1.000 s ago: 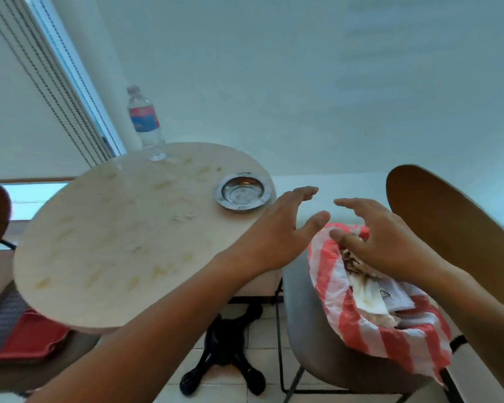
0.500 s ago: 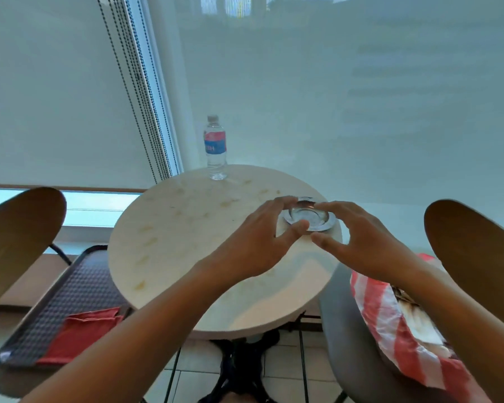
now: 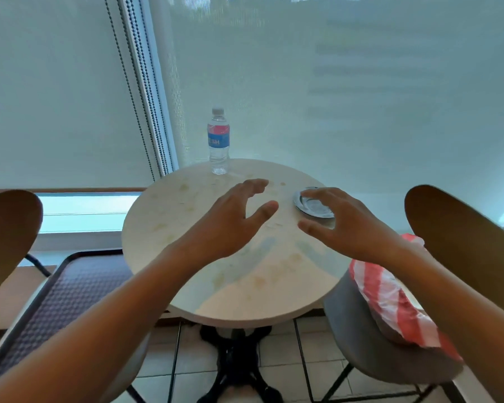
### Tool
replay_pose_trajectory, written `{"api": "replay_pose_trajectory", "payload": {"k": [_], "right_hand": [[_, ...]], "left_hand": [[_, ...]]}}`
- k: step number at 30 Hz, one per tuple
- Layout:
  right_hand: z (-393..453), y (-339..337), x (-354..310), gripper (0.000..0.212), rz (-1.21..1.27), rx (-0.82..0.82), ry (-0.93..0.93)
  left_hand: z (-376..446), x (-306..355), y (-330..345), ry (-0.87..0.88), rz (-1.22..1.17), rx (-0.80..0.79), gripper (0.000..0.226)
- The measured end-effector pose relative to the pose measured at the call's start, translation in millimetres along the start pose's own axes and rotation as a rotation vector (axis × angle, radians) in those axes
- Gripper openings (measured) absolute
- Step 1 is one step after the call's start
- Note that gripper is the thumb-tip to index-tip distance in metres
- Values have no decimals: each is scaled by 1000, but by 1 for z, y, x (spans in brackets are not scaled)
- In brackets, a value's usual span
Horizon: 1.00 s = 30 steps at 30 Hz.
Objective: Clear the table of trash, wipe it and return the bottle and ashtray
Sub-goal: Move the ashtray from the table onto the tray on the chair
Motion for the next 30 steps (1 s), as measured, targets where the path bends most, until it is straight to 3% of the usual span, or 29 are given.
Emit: {"api": "replay_pose_trajectory", "payload": {"k": [19, 30], "right_hand": [[-11, -10, 1, 53, -21, 21, 63], [16, -22, 62, 51, -18, 1, 134]], "left_hand": [[6, 3, 8, 67, -22, -73, 54], [52, 12, 48, -76, 7, -117, 44]]}}
Point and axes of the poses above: each hand's wrist, its own z-axis towards the middle knuckle, its own y-axis out of the palm, x = y × z, the point moved 2 cm from there along z, towards the middle knuckle, and after that the axes turned 7 degrees about x, right-handed, at the moved point
